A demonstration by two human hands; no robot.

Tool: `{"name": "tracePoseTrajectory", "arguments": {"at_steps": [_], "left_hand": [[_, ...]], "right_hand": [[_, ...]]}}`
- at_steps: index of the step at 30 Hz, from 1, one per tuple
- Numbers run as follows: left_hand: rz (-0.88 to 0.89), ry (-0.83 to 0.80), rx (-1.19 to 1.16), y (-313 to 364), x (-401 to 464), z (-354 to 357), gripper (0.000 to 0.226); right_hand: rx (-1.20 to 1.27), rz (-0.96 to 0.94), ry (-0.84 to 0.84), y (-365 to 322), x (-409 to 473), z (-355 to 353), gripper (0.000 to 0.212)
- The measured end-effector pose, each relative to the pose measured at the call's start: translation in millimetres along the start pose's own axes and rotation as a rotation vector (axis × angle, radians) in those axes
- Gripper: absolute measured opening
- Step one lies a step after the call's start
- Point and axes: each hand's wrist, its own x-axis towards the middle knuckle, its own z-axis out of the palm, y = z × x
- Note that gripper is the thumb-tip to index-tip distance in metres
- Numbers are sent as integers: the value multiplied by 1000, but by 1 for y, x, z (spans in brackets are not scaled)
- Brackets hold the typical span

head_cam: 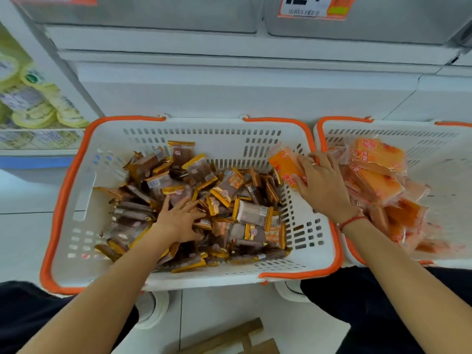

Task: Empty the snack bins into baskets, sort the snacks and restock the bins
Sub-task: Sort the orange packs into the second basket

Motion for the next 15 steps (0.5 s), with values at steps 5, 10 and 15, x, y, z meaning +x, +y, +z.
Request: {"name": "tracePoseTrajectory", "arguments": {"at_steps": [5, 10, 15], "left_hand": [[-67, 132, -370, 9, -23, -16, 51], [148, 345, -1363, 42, -67, -87, 58], [289, 599, -1500, 73, -91, -144, 26]], "right_hand": [[321, 121, -129, -6, -10, -22, 42], [1102, 298, -392, -43, -17, -87, 37], [1241, 192, -381, -54, -21, -116, 36]]}}
